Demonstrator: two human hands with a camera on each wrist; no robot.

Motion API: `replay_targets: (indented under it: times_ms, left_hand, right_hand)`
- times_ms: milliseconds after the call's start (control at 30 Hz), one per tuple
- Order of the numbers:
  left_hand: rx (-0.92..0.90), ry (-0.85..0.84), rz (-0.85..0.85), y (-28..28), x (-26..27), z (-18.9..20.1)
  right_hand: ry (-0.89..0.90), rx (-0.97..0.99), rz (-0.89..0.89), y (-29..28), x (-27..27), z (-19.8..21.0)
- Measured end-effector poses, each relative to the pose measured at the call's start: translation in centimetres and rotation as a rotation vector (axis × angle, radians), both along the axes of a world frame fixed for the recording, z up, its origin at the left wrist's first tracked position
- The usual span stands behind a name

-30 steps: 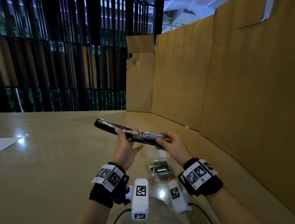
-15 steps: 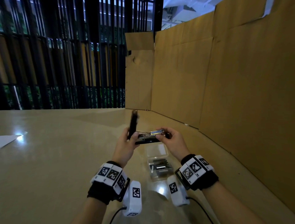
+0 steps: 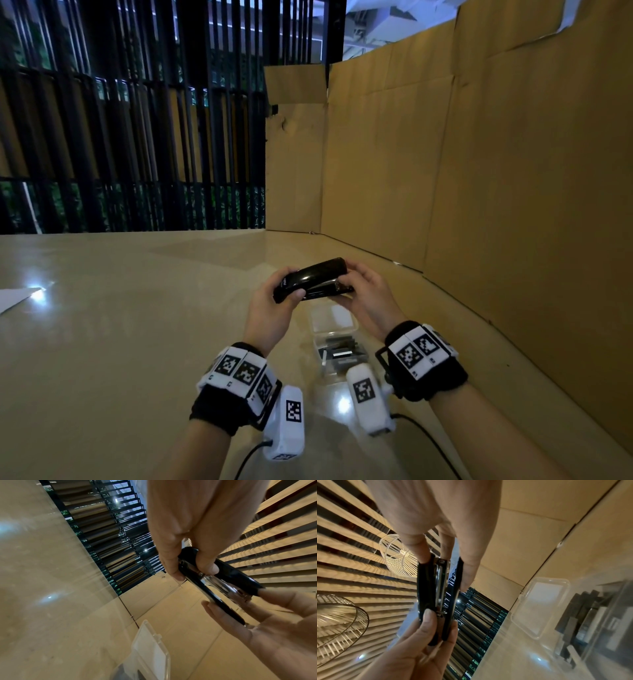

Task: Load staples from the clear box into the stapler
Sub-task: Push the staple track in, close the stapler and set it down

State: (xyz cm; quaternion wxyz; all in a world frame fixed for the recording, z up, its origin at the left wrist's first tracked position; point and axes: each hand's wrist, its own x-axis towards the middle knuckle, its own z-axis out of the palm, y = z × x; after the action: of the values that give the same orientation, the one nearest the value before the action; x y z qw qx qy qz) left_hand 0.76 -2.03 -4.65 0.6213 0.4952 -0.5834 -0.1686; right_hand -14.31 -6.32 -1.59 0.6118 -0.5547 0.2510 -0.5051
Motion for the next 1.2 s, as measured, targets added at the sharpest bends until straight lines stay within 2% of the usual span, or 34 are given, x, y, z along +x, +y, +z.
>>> replay_targets:
  times_ms: [67,300,833,1200]
  left_hand:
    - [-0.012,0.018,0.01,-0.11,-0.08,0.0]
    - [-0.047,0.107,-0.032,-0.25,0.03,0.13]
    - [-0.057,0.153,-0.026,-0.06,0.0,0.32]
    - [-0.018,0.111,0.006,0.12,-0.15,0.54]
  right_hand:
    - [-0.02,0.025,0.058,0.21,-0.03,0.24]
    - [0.023,-0.019,0.011,0.45,0.16,0.57]
    - [0.003,-0.049,-0.025,0.53,0.27,0.08]
    - [0.0,-0.026,-0.044,0.49,0.36,0.11]
